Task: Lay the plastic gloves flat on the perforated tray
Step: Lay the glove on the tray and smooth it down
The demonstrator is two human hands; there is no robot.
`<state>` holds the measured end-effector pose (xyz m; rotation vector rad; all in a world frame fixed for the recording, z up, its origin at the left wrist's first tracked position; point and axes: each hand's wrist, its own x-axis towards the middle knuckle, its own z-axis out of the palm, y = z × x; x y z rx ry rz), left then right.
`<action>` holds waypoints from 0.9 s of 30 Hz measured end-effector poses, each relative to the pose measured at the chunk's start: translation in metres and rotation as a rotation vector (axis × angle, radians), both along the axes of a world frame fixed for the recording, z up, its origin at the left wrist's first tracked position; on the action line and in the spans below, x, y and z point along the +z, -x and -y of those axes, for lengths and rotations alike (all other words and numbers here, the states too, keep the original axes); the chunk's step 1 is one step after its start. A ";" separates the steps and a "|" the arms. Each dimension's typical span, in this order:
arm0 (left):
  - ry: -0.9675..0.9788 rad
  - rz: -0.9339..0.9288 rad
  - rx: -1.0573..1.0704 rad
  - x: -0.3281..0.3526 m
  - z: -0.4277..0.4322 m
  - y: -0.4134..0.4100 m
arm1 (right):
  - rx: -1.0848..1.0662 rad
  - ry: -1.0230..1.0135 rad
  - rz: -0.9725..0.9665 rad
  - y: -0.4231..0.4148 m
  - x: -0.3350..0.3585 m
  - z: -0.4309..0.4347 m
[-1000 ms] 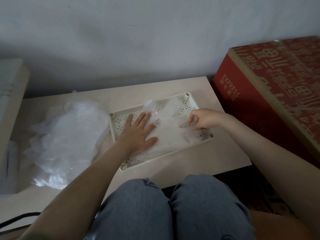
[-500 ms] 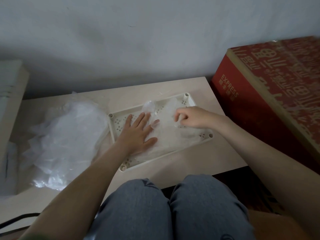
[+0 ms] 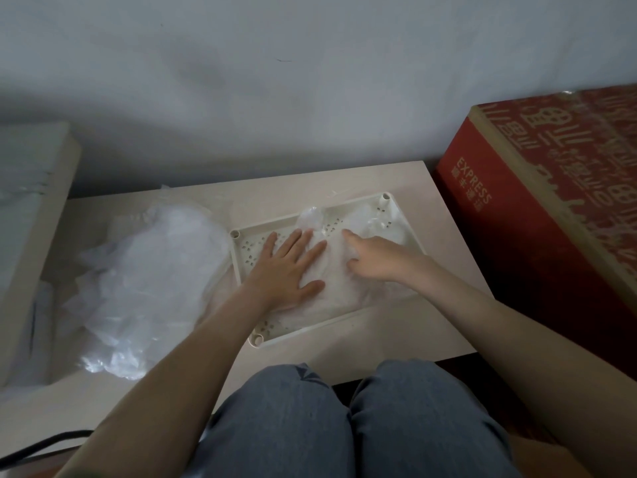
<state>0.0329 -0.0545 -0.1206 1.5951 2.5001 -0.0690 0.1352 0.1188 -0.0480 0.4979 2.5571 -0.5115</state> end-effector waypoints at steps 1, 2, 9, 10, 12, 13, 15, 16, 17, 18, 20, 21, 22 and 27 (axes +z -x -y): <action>0.001 0.000 0.000 0.000 0.000 0.000 | -0.035 -0.003 -0.007 0.000 -0.002 -0.002; -0.001 0.003 0.001 0.000 0.000 0.000 | -0.069 -0.005 -0.023 0.000 -0.005 -0.004; 0.026 0.001 0.017 0.000 0.000 0.000 | -0.026 -0.266 -0.178 -0.002 -0.015 -0.006; 0.029 0.005 0.021 0.000 0.000 0.000 | -0.029 -0.307 -0.180 -0.002 -0.015 -0.006; 0.034 0.014 0.028 0.000 0.001 -0.001 | -0.055 -0.367 -0.182 -0.005 -0.017 -0.008; 0.030 0.017 0.030 0.000 0.001 -0.001 | -0.062 -0.394 -0.189 -0.006 -0.018 -0.009; 0.028 0.025 0.027 0.001 0.001 -0.002 | -0.065 -0.421 -0.207 -0.009 -0.019 -0.010; 0.030 0.025 0.020 0.002 0.001 -0.002 | -0.067 -0.422 -0.214 -0.010 -0.019 -0.010; 0.029 0.017 0.009 0.002 0.001 -0.003 | -0.071 -0.419 -0.219 -0.011 -0.019 -0.010; 0.017 0.001 0.000 0.003 0.002 -0.003 | -0.074 -0.416 -0.220 -0.011 -0.018 -0.010; -0.055 -0.043 -0.010 0.003 0.000 -0.005 | -0.074 -0.407 -0.199 -0.013 -0.020 -0.011; -0.090 -0.064 -0.019 0.003 0.000 -0.006 | -0.071 -0.401 -0.175 -0.014 -0.021 -0.011; -0.108 -0.093 -0.035 0.002 -0.001 -0.007 | -0.073 -0.390 -0.144 -0.016 -0.023 -0.012; -0.118 -0.098 -0.059 -0.001 -0.004 -0.009 | -0.122 -0.271 -0.030 -0.019 -0.036 -0.016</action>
